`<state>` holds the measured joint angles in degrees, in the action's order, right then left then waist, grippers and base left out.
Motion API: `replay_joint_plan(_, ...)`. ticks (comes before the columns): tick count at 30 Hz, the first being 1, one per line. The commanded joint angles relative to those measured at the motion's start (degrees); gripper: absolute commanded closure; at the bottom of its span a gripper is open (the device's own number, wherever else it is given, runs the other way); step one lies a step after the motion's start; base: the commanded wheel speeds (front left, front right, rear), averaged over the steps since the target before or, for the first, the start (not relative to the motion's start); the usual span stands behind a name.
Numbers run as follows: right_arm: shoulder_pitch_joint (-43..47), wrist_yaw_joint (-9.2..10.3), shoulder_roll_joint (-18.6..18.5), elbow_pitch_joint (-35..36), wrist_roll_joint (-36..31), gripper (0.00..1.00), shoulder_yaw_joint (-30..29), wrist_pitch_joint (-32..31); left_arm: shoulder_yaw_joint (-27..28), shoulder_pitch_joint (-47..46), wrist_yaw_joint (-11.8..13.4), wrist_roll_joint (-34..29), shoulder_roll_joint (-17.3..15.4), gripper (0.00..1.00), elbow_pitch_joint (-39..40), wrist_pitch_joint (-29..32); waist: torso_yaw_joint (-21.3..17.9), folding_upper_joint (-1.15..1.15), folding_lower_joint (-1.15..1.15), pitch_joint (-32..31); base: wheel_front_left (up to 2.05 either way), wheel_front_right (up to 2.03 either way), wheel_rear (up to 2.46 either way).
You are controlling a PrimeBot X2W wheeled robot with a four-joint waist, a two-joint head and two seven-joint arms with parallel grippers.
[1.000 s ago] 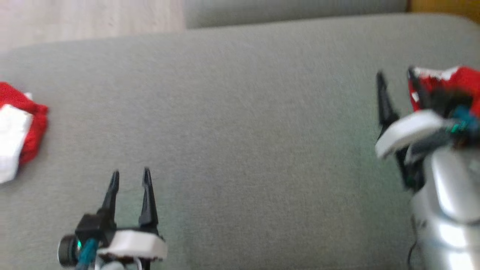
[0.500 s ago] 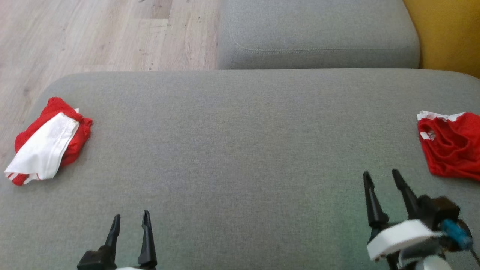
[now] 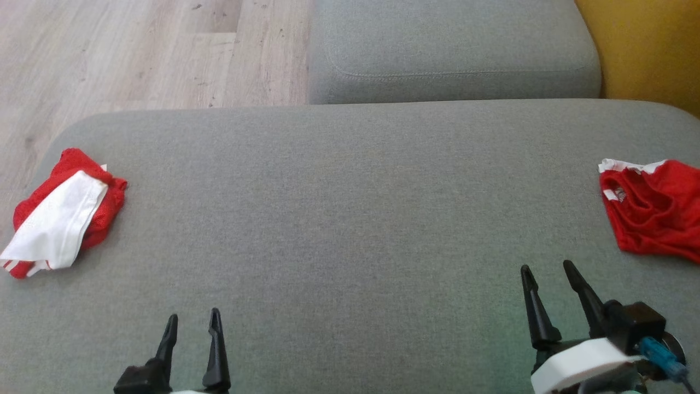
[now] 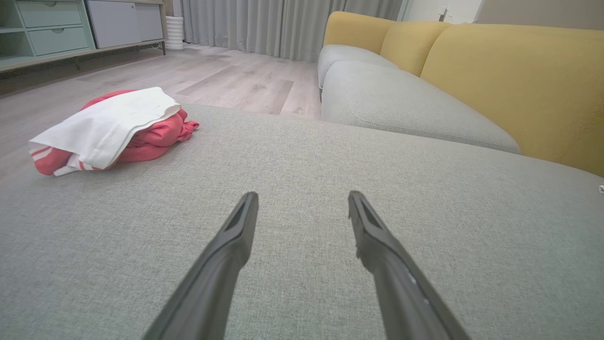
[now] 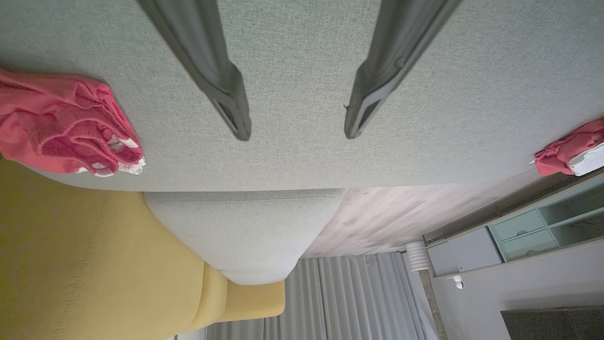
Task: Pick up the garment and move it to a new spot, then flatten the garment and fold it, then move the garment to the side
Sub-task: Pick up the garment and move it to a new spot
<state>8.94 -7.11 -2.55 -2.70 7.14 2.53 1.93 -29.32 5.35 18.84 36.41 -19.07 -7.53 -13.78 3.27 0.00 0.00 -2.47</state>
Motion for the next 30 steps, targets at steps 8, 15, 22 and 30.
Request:
replay_joint_plan(8, -0.56, -0.37, -0.33, 3.14, 1.05, 0.0, 0.95, 0.02, 1.58, -2.85, -0.18, -0.13, -0.46, 0.0, 0.95, -0.29, 5.79, 0.0, 0.0, -0.96, 0.0, 0.0, 0.0)
replay_joint_plan(15, -0.28, -0.37, -0.33, 2.57, 2.55, 0.0, 1.75, 1.02, 1.96, -2.96, 0.6, -0.84, -2.41, 0.0, 2.19, 0.57, 16.06, 0.0, 0.0, -2.0, 0.0, 0.0, 0.0)
replay_joint_plan(22, -0.91, -0.37, -0.33, 1.41, 3.36, 0.0, 3.63, 2.13, 3.09, -1.71, 1.69, -0.68, -4.18, 0.0, 4.11, 1.07, 23.41, 0.0, 0.0, -2.34, 0.0, 0.0, 0.0)
replay_joint_plan(30, -5.26, -0.37, -0.33, -0.32, 2.72, 0.0, 8.68, 1.8, 6.08, 1.28, 4.03, -0.37, -4.32, 0.0, 7.49, -0.16, 25.29, 0.0, 0.0, 0.03, 0.0, 0.0, 0.0)
